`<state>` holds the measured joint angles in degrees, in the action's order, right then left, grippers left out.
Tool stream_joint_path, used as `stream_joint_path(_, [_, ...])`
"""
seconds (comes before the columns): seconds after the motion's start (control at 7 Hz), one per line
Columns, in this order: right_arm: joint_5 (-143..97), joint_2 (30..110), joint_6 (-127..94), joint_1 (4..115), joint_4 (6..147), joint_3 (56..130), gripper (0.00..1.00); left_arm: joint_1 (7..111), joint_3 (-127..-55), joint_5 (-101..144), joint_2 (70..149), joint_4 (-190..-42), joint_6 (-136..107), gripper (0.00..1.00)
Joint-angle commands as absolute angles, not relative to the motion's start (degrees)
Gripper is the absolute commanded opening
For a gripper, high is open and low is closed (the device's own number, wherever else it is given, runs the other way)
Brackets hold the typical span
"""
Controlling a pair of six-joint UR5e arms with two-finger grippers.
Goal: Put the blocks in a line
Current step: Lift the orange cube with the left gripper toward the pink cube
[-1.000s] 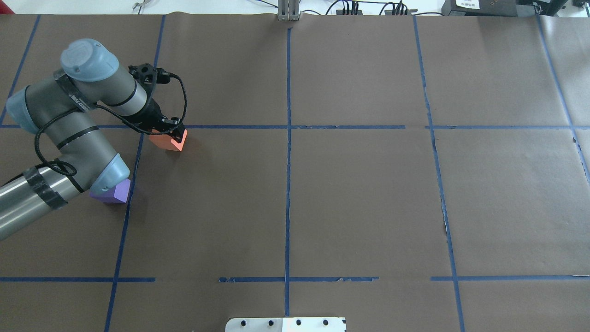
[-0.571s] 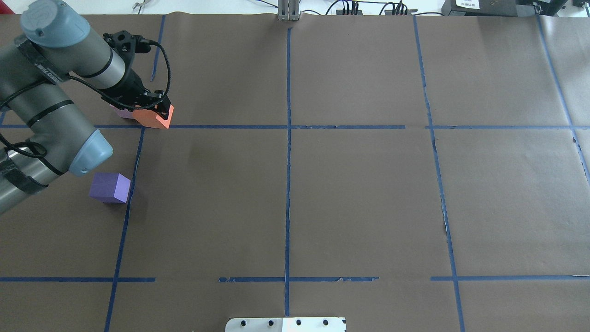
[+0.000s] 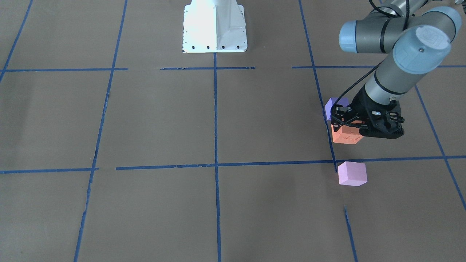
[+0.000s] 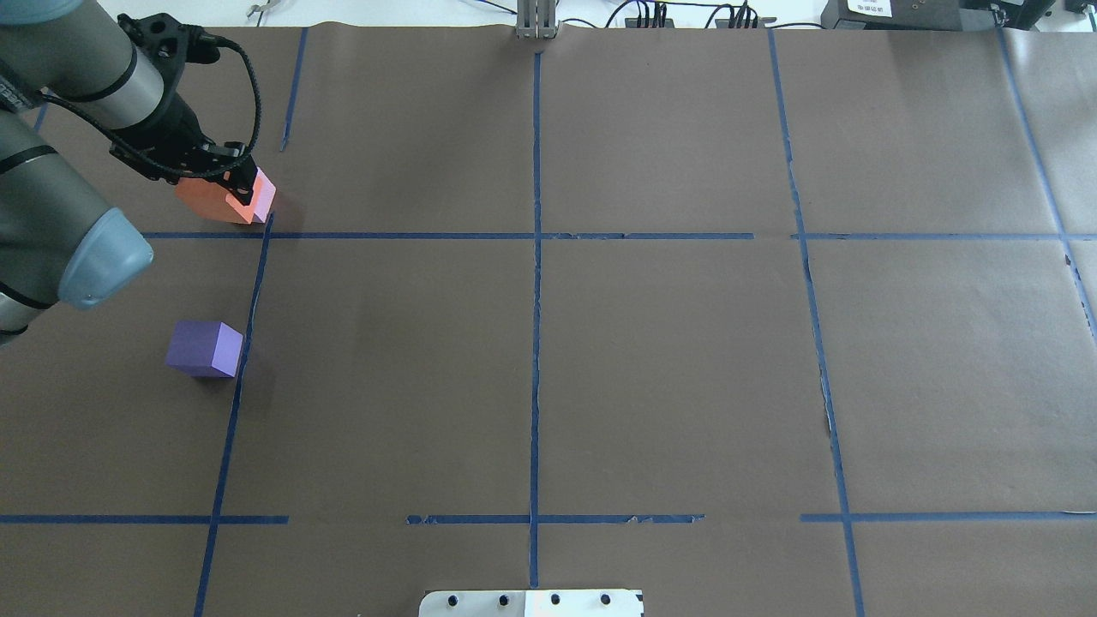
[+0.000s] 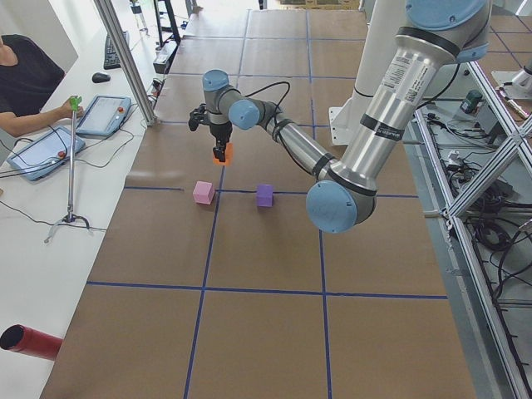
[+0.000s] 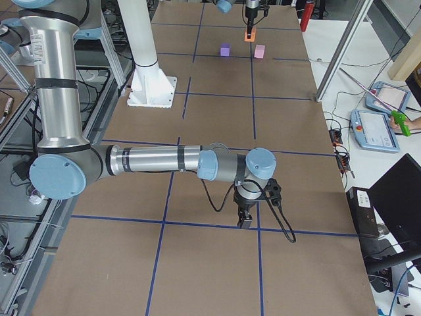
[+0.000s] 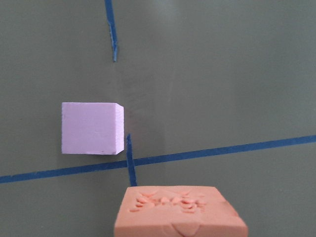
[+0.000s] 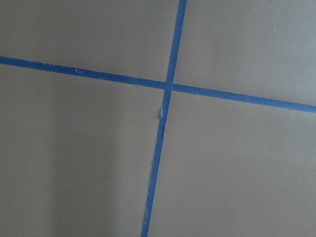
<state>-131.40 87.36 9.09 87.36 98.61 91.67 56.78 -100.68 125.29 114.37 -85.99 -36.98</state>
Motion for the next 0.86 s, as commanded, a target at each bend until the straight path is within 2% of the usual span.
stream_joint_path(0.0, [-131.40,87.36,9.05,87.36,98.61,91.67,1.00,57.13,-98.80,128.30,109.71,-87.96,-34.73,0.06])
stream_joint_path(0.71, [-131.40,87.36,9.05,87.36,98.61,91.67,1.00,58.10,-88.70,132.98,109.33,-95.36,-35.33,0.02])
